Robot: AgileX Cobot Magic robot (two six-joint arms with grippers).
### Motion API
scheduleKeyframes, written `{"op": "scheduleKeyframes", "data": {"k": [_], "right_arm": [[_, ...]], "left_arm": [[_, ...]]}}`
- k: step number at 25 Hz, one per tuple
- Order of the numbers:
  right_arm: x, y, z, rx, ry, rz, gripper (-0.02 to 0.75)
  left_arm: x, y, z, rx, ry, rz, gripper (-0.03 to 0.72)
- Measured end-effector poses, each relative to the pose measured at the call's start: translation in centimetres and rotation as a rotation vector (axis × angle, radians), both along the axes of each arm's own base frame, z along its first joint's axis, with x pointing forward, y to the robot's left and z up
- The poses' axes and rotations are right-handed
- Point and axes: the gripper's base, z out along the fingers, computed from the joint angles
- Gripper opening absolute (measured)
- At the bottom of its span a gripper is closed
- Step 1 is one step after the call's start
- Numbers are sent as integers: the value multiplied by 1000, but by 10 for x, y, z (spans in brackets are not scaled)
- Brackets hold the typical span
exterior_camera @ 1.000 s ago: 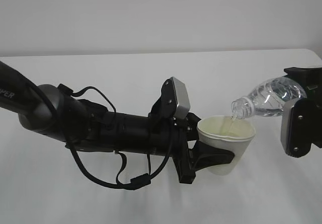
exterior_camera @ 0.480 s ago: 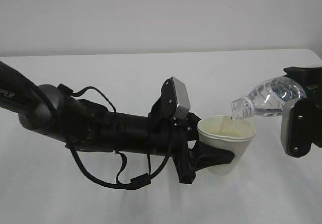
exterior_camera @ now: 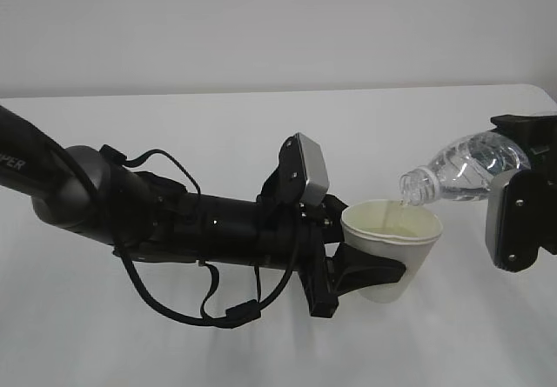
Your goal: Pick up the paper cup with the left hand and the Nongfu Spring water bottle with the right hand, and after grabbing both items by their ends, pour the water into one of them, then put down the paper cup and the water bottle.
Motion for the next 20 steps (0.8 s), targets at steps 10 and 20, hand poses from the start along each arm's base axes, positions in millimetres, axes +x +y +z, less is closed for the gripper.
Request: {"op": "scheduleKeyframes", "data": {"k": [10,20], "right_arm": [[0,0,0,-11,-2,3,403],[0,0,0,-14,-2,5,403]], "left_arm": [[0,0,0,0,0,0,382],[0,0,0,0,0,0,382]]}}
